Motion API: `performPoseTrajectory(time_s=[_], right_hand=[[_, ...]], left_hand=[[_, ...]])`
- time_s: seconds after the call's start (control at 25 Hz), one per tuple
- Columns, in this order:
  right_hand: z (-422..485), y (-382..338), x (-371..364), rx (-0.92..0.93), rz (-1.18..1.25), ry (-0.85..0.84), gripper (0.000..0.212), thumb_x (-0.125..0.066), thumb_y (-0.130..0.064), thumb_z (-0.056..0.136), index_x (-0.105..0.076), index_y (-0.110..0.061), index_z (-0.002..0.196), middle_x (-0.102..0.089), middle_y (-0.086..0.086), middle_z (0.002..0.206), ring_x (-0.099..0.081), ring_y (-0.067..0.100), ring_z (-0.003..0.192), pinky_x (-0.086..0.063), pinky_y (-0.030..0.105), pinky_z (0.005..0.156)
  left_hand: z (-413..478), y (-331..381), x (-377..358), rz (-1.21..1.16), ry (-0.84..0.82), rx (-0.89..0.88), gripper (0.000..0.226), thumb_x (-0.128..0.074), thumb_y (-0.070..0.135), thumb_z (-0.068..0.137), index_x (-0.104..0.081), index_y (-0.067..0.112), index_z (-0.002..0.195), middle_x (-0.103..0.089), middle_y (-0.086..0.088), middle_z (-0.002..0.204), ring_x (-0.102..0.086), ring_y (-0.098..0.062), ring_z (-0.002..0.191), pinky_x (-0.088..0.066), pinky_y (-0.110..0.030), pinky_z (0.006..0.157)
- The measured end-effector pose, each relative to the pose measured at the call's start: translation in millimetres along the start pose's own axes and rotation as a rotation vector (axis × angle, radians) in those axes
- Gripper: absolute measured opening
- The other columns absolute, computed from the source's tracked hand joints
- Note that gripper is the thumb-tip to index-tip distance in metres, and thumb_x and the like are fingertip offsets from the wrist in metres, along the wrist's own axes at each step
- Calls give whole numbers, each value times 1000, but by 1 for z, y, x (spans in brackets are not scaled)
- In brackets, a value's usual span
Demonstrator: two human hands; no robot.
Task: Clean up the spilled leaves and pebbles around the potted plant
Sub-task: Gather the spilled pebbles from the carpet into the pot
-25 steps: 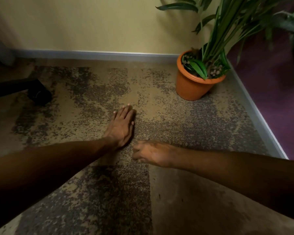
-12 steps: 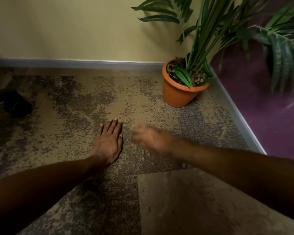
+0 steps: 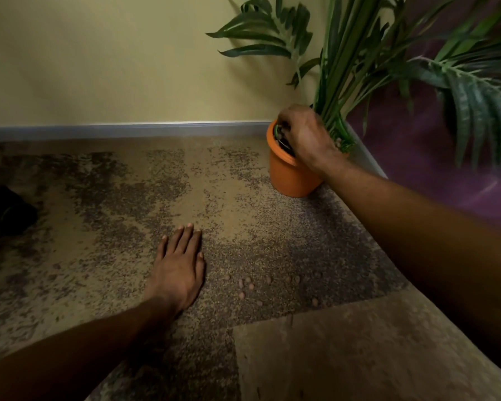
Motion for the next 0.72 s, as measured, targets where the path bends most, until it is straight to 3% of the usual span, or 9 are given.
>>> performPoseTrajectory(time_s=[0.32,0.72], right_hand=[[12,4,-7,-36,-140,-67,19,-54,-10,102,-72,-5,104,-65,16,103,-66,32,93,-58,45,87],[4,-2,4,27,-107,-26,18,-51,-9,102,-68,-5,103,-61,14,105,-62,30,96,-57,45,86]], left_hand=[[2,-1,-3,22,15,-3,64,-19,44,105,-23,19,164,-19,-1,172,-15,-19,159,-9,-44,130],[3,-5,-8,36,26,1,64,-19,46,104,-27,20,162,-24,-1,170,-20,-19,158,-13,-45,129]])
Point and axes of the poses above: each hand's wrist, its own z-axis towards the middle knuckle, its own x-axis out of the back of the hand, y = z × x, the point moved 4 cm from there along z, towards the middle knuckle
